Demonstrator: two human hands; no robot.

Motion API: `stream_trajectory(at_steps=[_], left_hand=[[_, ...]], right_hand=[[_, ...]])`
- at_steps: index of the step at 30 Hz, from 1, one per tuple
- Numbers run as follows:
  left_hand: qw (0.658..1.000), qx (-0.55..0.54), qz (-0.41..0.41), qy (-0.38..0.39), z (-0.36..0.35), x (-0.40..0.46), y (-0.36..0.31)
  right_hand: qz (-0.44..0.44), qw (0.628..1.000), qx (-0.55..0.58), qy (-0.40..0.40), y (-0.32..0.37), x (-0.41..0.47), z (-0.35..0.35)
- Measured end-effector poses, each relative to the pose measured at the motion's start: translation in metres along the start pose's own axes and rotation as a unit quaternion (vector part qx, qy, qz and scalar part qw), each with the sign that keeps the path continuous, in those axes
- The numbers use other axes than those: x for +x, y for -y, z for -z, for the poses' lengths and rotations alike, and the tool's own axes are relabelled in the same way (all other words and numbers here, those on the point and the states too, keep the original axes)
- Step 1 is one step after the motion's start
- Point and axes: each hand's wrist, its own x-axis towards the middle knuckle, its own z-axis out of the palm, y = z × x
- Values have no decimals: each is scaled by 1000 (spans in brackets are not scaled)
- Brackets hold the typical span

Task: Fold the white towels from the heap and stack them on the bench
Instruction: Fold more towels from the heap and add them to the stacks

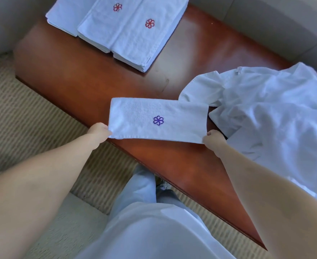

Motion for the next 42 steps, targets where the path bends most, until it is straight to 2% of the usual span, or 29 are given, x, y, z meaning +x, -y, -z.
stream_trajectory(at_steps=[2, 4, 9, 13, 16, 20, 26, 32, 37, 40, 42], left_hand=[[1000, 3, 11, 10, -3, 4, -1], [999, -27, 17, 23, -6, 13, -3], [991, -129, 27, 35, -7, 36, -20], [973, -212, 83, 21, -4, 51, -42], [963, -247, 104, 22, -2, 53, -51], [958, -265, 108, 20, -2, 67, -50], [960, -278, 29, -2, -1, 72, -57], [961, -276, 7, -6, -3, 82, -62], [971, -228, -20, -62, -7, 83, -60], [978, -186, -35, -90, -10, 78, -60], [983, -160, -40, -81, -9, 71, -61]], right_hand=[[-30, 999, 21, 36, -1, 7, -5], [-46, 994, 89, 53, 1, 14, -9], [-30, 973, 230, 4, 18, 33, -6], [-3, 956, 286, -71, 37, 40, 5], [15, 954, 284, -96, 45, 45, 8], [-7, 963, 265, -39, 43, 65, 5], [11, 959, 274, -71, 47, 67, 9], [33, 962, 264, -62, 38, 73, 3], [98, 974, 182, -94, 28, 74, -2], [67, 975, 206, -51, 25, 62, -4], [53, 981, 184, -16, 25, 51, -3]])
